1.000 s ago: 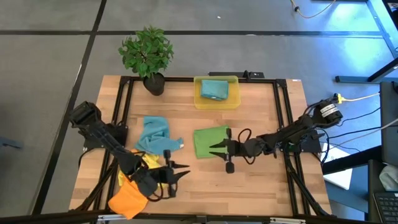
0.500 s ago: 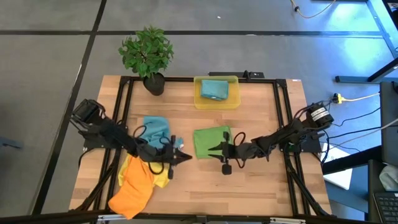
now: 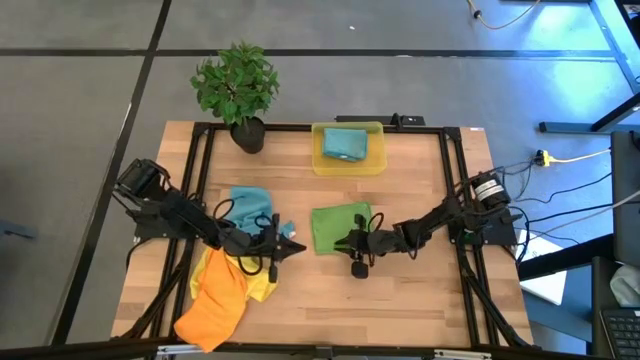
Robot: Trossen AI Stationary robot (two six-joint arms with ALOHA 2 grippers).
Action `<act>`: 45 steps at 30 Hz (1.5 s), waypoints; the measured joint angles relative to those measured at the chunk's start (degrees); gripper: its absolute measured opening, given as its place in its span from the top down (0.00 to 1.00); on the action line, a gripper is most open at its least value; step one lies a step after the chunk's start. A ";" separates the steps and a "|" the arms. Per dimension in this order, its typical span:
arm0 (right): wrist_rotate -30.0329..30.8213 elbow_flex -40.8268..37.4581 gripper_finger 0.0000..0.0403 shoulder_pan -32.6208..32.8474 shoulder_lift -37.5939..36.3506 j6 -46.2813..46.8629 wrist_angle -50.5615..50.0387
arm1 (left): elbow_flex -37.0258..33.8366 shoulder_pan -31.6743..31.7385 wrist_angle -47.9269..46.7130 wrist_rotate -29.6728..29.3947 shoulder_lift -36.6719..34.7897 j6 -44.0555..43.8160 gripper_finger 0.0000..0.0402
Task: Fold microfiber towels
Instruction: Fold the green microfiber towel
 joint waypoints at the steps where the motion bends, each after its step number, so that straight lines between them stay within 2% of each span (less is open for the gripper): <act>1: -0.82 0.00 0.81 -0.30 0.64 0.60 0.43 | 0.00 0.02 0.01 0.01 0.00 0.04 1.00; 7: -2.78 0.00 0.90 -1.22 3.03 1.24 4.38 | 0.00 0.66 -0.01 -0.12 0.00 0.00 0.99; 12: -7.41 -0.04 0.94 -1.69 2.70 0.92 3.01 | 0.00 0.63 -0.04 -0.05 0.00 -0.05 1.00; 20: -24.40 -0.02 0.97 -2.24 2.56 1.12 0.19 | 0.00 0.63 -0.16 -0.08 0.00 0.02 0.99; 27: -33.46 0.02 0.97 -1.49 0.65 1.40 -4.63 | 0.00 0.44 -0.14 -0.08 0.00 0.02 0.99; 35: -33.22 -0.04 0.97 1.01 -9.51 -0.41 -5.07 | 0.00 0.33 -0.29 -0.08 0.00 -0.22 1.00; 39: -32.08 -0.11 0.97 3.64 -14.01 -0.41 -10.41 | 0.00 0.33 -1.02 -0.05 0.00 -1.87 0.99; 41: -29.68 -0.11 0.97 5.27 -16.18 -0.41 -16.82 | 0.00 0.34 -1.74 0.00 0.00 -2.94 0.99; 45: -19.59 -0.11 0.98 8.16 -20.11 3.66 -30.56 | 1.25 0.35 -6.42 0.02 0.02 -4.55 1.00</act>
